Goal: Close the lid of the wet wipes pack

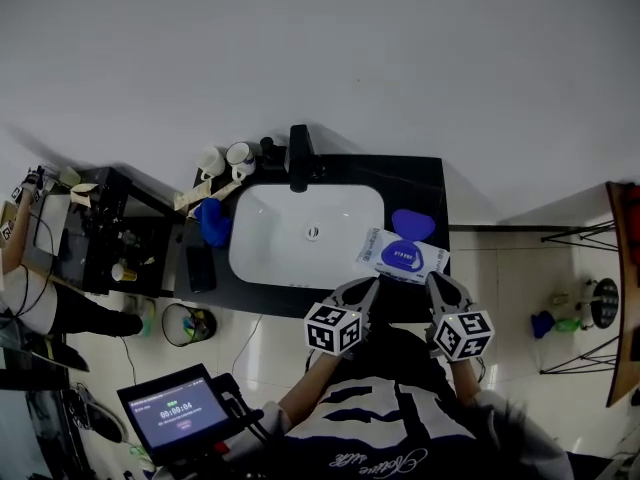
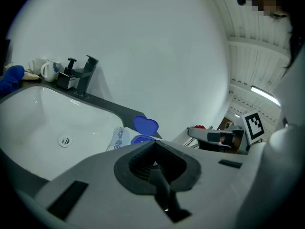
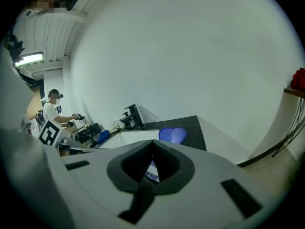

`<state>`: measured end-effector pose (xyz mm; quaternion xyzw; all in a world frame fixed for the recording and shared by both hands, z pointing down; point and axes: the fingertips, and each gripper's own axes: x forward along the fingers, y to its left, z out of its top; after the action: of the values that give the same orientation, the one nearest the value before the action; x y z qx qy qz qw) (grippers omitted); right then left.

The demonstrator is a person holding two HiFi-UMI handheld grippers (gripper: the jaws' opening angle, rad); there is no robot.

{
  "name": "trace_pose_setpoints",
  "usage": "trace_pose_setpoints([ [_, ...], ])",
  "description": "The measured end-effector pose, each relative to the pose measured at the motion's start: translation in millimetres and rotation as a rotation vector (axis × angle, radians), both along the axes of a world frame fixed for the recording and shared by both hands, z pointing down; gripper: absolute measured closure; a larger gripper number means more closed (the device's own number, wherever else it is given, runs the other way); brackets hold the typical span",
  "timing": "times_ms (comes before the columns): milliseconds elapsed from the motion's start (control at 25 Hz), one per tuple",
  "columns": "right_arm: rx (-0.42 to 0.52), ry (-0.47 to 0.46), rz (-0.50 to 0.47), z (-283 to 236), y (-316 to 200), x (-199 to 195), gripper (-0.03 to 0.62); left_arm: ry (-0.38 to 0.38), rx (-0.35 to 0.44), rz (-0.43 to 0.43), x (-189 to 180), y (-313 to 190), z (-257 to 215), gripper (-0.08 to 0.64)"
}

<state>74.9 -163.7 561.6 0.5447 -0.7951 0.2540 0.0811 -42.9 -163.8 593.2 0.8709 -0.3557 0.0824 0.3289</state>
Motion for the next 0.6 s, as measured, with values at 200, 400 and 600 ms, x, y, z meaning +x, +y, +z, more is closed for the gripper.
trace_pose_setpoints([
  [200, -0.038, 0.005, -0.031, 31.5, -46.6, 16.5, 0.594, -0.047, -0.060, -0.002, 11.9, -40.8, 44.2, 0.560],
  [400, -0.063, 0.042, -0.064, 42.4, -79.9, 31.1, 0.594, -0.095, -0.126, 0.022, 20.0, -49.4, 69.1, 0.560],
  [600, -0.090, 0.109, -0.088, 58.7, -115.3, 53.4, 0.594, -0.101, -0.163, 0.027, 22.3, -53.7, 75.6, 0.561],
])
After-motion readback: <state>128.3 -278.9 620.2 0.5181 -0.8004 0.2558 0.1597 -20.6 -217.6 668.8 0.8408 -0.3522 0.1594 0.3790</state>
